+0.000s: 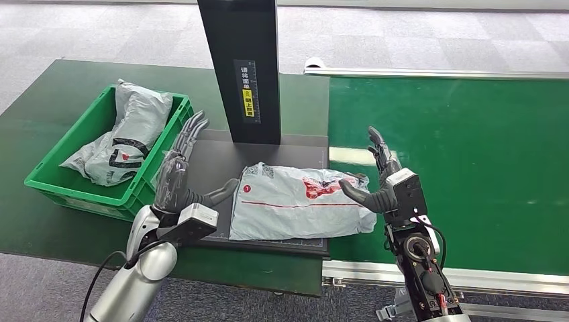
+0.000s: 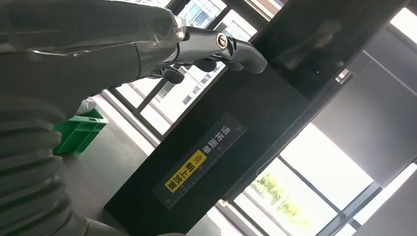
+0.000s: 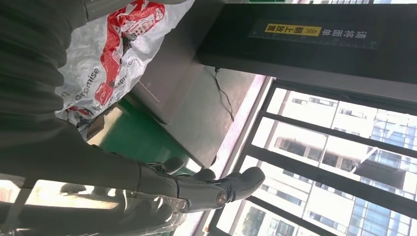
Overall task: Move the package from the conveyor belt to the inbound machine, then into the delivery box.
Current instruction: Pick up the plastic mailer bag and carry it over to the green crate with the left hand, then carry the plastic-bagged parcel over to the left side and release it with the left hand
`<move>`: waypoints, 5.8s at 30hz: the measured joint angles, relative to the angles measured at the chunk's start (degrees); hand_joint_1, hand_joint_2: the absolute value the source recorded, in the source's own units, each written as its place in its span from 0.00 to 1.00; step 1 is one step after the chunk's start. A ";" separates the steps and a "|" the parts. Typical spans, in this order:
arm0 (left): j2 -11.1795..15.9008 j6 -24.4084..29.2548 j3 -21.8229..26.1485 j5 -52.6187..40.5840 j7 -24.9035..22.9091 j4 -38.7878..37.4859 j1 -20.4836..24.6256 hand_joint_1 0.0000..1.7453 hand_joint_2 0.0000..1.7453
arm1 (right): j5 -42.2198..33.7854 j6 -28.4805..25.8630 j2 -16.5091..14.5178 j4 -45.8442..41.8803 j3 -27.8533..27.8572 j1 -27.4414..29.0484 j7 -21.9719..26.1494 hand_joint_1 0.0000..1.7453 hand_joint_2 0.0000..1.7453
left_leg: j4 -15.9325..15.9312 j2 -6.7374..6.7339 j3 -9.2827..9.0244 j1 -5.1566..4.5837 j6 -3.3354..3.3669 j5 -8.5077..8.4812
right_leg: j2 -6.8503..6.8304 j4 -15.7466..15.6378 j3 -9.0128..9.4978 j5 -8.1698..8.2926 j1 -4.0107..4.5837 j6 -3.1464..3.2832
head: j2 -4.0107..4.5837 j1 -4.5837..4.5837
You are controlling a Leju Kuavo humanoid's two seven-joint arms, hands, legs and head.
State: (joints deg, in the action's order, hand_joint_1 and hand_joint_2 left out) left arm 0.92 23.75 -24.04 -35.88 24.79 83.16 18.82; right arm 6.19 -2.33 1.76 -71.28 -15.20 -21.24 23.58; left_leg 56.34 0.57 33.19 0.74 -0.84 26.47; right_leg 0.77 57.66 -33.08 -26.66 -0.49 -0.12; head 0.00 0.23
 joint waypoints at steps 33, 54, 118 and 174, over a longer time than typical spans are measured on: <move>-10.29 -8.16 -19.38 3.73 0.45 -31.04 8.79 0.00 1.00 | -0.65 0.40 -2.97 0.34 -0.58 -2.89 -0.72 0.00 1.00 | 0.01 0.02 0.01 -0.01 0.01 0.00 | -0.03 0.00 0.00 0.01 -0.01 -0.01 | 0.01 -0.01; -18.01 4.67 -20.90 -16.00 -12.94 -55.20 17.21 0.00 1.00 | 0.35 -0.05 -5.17 0.50 -0.43 -3.45 -0.79 0.00 1.00 | 0.01 0.03 0.02 -0.02 0.01 0.00 | -0.03 0.00 0.00 0.01 -0.02 -0.01 | 0.00 -0.01; 5.41 16.23 22.94 -52.22 -27.10 -31.93 29.15 1.00 1.00 | -0.46 0.28 -2.27 -2.03 2.67 0.69 0.98 0.00 1.00 | -0.01 0.02 -0.02 -0.01 0.01 -0.19 | -0.05 0.05 0.03 0.09 0.00 0.01 | 0.00 0.01; -8.87 -6.14 14.57 35.23 9.19 -8.37 -6.78 0.00 1.00 | -3.17 1.32 -4.15 1.31 -1.45 -0.02 1.50 0.00 1.00 | -0.01 0.02 0.10 -0.10 0.10 0.00 | -0.04 -0.07 -0.07 -0.01 -0.08 -0.07 | 0.00 0.00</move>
State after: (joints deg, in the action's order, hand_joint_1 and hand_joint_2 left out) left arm -7.95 17.61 -9.47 -0.65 33.98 74.79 12.04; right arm 3.02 -1.01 -2.39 -69.96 -16.66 -21.26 25.09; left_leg 56.32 0.60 33.29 0.65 -0.74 26.47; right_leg 0.74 57.59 -33.15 -26.67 -0.57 -0.20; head 0.00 0.23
